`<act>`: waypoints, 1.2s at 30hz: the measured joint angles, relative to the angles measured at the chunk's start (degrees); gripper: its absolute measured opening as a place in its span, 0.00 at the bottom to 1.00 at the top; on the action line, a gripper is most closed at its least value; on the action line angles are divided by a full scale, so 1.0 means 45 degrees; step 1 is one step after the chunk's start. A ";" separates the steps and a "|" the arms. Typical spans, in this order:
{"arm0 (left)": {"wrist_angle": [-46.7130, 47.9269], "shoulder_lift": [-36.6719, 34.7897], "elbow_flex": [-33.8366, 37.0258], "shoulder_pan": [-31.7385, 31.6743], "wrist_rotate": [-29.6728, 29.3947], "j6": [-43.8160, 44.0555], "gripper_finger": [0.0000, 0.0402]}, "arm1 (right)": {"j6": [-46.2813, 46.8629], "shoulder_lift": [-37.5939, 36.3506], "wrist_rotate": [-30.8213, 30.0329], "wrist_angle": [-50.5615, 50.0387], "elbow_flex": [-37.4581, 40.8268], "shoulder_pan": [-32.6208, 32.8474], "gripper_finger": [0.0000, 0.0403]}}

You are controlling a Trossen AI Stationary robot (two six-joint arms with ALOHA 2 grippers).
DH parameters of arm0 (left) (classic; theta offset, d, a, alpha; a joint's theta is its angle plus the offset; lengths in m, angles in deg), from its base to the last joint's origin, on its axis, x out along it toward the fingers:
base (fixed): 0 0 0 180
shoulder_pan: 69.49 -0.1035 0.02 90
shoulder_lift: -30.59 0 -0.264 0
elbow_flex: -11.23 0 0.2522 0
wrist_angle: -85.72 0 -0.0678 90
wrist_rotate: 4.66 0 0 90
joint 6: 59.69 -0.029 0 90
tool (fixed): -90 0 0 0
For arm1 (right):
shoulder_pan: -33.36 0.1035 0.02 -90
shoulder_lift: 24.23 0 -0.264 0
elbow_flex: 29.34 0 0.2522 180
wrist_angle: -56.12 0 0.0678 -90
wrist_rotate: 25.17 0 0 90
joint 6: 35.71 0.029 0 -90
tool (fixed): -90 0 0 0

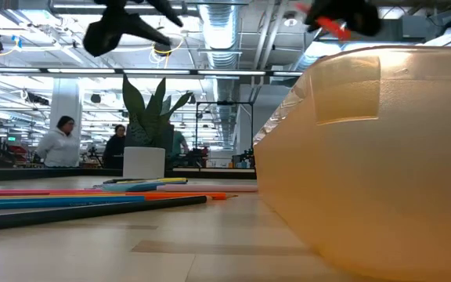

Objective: Sort pens & pencils
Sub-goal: Put the orange pen into the orange bin

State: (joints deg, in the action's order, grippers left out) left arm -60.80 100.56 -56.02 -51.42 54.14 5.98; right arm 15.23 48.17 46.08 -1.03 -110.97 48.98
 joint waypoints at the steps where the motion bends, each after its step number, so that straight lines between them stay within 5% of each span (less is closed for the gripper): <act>1: 0.0276 -0.0030 -0.0005 0.0063 -0.0029 0.0061 0.32 | 0.0907 0.0014 -0.0178 -0.0083 0.0211 0.0607 0.09; 8: 0.1316 -0.0051 0.0000 0.0510 0.0281 -0.0060 0.30 | 0.7926 0.0706 -0.1440 0.0628 0.2369 0.3996 0.09; 12: 0.1895 -0.0038 0.0000 0.0602 0.0321 -0.0099 0.30 | 0.9400 0.1999 -0.1429 0.1385 0.2459 0.4800 0.09; 26: 0.4978 -0.0028 0.0000 0.1461 0.1793 0.1149 0.37 | 0.7070 0.6630 0.0478 0.0499 -0.0839 0.3475 0.13; 36: 0.6186 0.0240 0.0269 0.2074 0.1596 0.2181 0.37 | 0.5940 0.7596 0.1181 -0.0839 -0.1474 0.2894 0.14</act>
State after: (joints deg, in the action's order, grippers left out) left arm -32.97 101.64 -54.81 -42.09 61.33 15.80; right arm 41.96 82.35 51.39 -4.80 -117.61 62.00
